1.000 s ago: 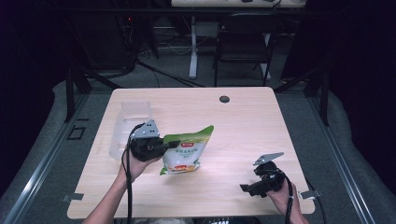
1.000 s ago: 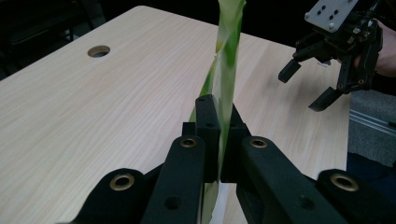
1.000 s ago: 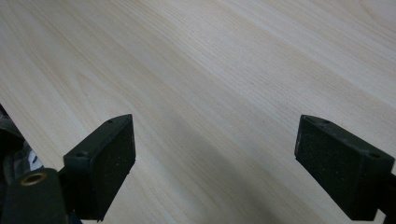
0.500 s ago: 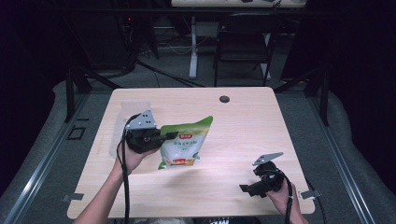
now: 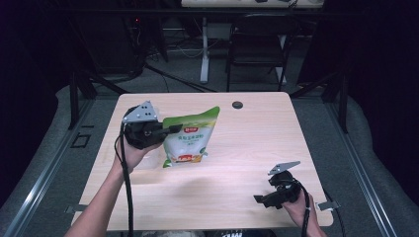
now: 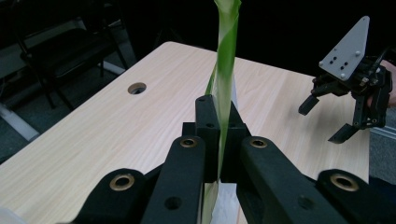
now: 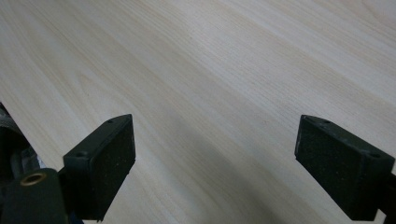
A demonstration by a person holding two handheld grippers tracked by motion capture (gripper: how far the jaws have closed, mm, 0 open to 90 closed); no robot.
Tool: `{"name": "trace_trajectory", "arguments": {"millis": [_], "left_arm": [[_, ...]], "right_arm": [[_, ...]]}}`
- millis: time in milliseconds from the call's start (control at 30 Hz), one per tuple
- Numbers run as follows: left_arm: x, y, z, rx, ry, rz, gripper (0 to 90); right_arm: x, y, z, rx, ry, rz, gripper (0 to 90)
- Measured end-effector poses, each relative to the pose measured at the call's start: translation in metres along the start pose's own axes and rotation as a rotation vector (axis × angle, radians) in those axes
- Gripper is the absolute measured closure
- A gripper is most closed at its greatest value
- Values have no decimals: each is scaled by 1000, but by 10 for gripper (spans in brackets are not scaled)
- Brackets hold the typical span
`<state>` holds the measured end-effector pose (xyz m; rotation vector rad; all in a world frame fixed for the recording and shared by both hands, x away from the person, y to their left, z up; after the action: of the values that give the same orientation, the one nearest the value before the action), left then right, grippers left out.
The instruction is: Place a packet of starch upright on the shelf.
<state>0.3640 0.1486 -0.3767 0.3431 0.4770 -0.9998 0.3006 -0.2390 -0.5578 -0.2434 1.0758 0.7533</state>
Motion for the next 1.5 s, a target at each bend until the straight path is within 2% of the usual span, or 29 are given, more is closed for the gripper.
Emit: {"name": "trace_trajectory", "arguments": {"millis": [400,667,733,933,1200,1267,1500], "left_arm": [[-15,19,1,-19,-10,51,900],[-31,31,0,-16,-10,79,900],[-35,34,-1,1,-12,75,900],[-48,45,-3,0,-5,109,900],[-63,64,-9,-32,10,149,900],[-68,68,-11,-36,6,170,900],[-84,81,-18,-43,18,202,900]], "right_arm": [[0,0,0,2,1,-3,117],[0,-1,0,1,3,-5,117],[0,0,0,2,0,-3,117],[1,-1,0,4,0,-2,117],[0,-2,0,-4,9,-10,116],[0,-2,0,-3,5,-11,117],[0,-1,0,-1,4,-6,116]]}}
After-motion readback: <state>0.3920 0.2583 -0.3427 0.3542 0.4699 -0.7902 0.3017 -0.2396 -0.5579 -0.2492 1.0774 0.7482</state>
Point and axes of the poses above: each handheld gripper's, and its own axes: x roughly forward along the jaws, z roughly out of its top, y roughly to its left, the point moved 2 cm from there along x, roughly forward along the jaws, and after that the axes turned 5 degrees about y, right-handed, at the moved point
